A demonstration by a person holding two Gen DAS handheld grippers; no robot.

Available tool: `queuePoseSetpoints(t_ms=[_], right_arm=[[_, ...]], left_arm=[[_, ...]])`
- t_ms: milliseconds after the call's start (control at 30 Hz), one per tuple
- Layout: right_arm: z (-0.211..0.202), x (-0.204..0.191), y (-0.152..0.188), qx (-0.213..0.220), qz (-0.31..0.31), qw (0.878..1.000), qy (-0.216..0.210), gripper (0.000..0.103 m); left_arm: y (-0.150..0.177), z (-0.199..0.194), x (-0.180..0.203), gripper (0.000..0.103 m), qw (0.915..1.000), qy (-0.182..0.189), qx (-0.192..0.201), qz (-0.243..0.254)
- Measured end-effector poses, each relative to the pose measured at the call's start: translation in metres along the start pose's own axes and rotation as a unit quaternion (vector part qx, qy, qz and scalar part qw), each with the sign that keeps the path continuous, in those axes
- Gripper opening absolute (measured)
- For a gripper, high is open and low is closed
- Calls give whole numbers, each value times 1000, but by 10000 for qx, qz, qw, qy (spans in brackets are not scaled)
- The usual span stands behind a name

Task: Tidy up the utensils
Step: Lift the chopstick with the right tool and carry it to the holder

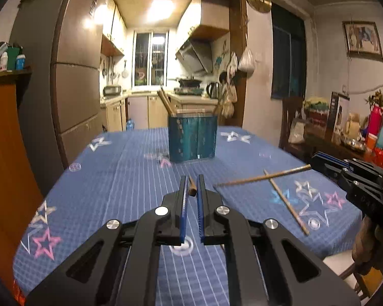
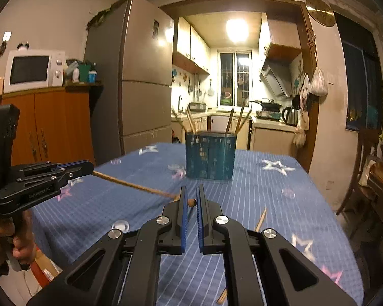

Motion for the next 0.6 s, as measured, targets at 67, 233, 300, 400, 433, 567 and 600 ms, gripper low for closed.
queuePoseSetpoints(t_ms=[67, 233, 300, 400, 433, 567, 600], right_arm=[[3, 8, -14, 56, -2, 10000, -61, 8], [19, 22, -44, 60, -59, 9997, -243, 8], [30, 29, -55, 9, -47, 9995, -316, 8], [43, 36, -66, -64, -17, 9990, -451, 8], [46, 36, -68, -79, -10, 9988, -484, 8], [58, 37, -78, -144, -33, 9981, -601, 8], [61, 37, -81, -160, -49, 9979, -625, 8]], left_arm=[[-17, 1, 2, 5, 9999, 18, 137, 30], [-47, 13, 5, 5, 9996, 67, 252, 58], [-59, 22, 7, 5, 9997, 117, 229, 62], [-72, 33, 7, 5, 9997, 159, 199, 41], [-76, 37, 7, 5, 9997, 161, 200, 40], [-89, 49, 11, 5, 9996, 218, 163, 55], [-90, 51, 11, 5, 9996, 235, 148, 63]])
Point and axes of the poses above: each gripper's, at about its wrist camera, not at the fingertips, and z roughly the way its jaws point, x to its right, y to its underside, the point moved 7 cm from there along z, roughly the way its jaws point, and after that the axes turned 10 degrees about -z, right-handed, at the moved point
